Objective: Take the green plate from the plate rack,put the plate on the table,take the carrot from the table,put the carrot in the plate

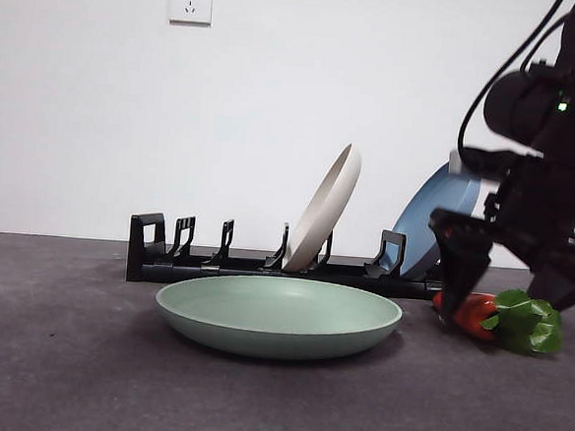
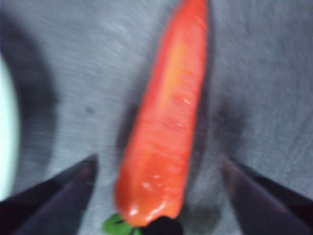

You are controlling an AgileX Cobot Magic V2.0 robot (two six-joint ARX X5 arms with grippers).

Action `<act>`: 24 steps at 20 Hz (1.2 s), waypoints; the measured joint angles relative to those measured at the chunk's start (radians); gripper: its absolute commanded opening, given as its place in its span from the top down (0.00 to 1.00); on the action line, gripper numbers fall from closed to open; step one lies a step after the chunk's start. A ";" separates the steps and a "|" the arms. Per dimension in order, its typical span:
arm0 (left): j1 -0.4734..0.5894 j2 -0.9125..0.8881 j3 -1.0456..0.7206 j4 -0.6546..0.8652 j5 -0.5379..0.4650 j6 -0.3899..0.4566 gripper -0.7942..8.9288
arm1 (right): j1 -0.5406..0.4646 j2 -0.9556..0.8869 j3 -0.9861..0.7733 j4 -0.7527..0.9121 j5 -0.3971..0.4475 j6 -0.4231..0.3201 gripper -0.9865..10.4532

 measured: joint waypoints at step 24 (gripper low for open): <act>0.000 0.000 0.000 -0.030 -0.003 -0.003 0.53 | 0.462 -0.088 0.005 0.159 0.043 0.100 0.93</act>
